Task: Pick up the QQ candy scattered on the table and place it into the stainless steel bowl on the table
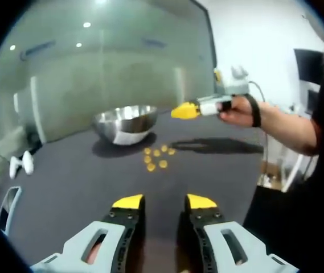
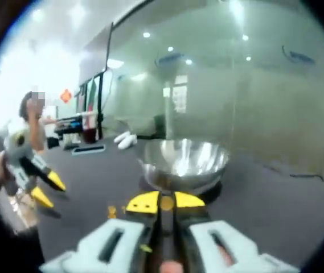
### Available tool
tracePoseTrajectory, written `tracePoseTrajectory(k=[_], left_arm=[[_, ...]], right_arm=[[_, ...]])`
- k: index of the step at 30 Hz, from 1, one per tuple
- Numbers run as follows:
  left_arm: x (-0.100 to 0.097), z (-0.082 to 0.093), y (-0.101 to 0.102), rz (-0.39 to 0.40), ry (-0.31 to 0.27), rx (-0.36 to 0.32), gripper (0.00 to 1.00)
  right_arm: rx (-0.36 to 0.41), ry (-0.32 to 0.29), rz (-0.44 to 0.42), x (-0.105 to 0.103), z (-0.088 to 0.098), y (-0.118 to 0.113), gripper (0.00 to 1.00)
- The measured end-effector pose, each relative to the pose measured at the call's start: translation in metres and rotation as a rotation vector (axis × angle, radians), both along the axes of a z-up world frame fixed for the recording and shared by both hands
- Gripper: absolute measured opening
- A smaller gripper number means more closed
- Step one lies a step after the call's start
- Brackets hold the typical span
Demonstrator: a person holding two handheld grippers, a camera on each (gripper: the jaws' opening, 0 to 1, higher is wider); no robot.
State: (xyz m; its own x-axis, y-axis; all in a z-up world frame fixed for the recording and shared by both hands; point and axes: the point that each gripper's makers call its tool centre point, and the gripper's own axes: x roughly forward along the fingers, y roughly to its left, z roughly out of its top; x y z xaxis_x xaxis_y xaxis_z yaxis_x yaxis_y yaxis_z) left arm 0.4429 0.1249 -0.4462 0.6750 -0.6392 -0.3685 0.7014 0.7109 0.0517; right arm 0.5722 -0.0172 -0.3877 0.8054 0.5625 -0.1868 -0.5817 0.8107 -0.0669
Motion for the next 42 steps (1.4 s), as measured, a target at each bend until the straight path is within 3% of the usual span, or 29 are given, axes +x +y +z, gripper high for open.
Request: tracePoseTrajectory(k=[8,15,29,32,34,42], left_arm=[[-0.001,0.004,0.005,0.022,0.0,0.0,0.3],[-0.003,0.004,-0.001,0.003,0.004,0.009,0.3],[0.002,0.004,0.003,0.015,0.007,0.007,0.3],[0.003,0.004,0.005,0.023,0.008,0.005,0.3],[0.004,0.004,0.006,0.026,0.01,0.01,0.3],[0.002,0.002,0.004,0.023,0.012,0.006,0.3]], right_arm=[[0.004,-0.101,-0.03,0.035,0.04,0.017,0.1],[0.028,-0.109,-0.071,0.064,0.048,0.024,0.1],[0.03,-0.04,-0.07,0.083,0.028,0.031,0.1],[0.037,-0.036,-0.093,0.089,0.027,0.026,0.21],[0.078,-0.024,-0.081,0.09,0.031,0.024,0.19],[0.062,-0.013,-0.088,0.083,0.028,0.02,0.17]])
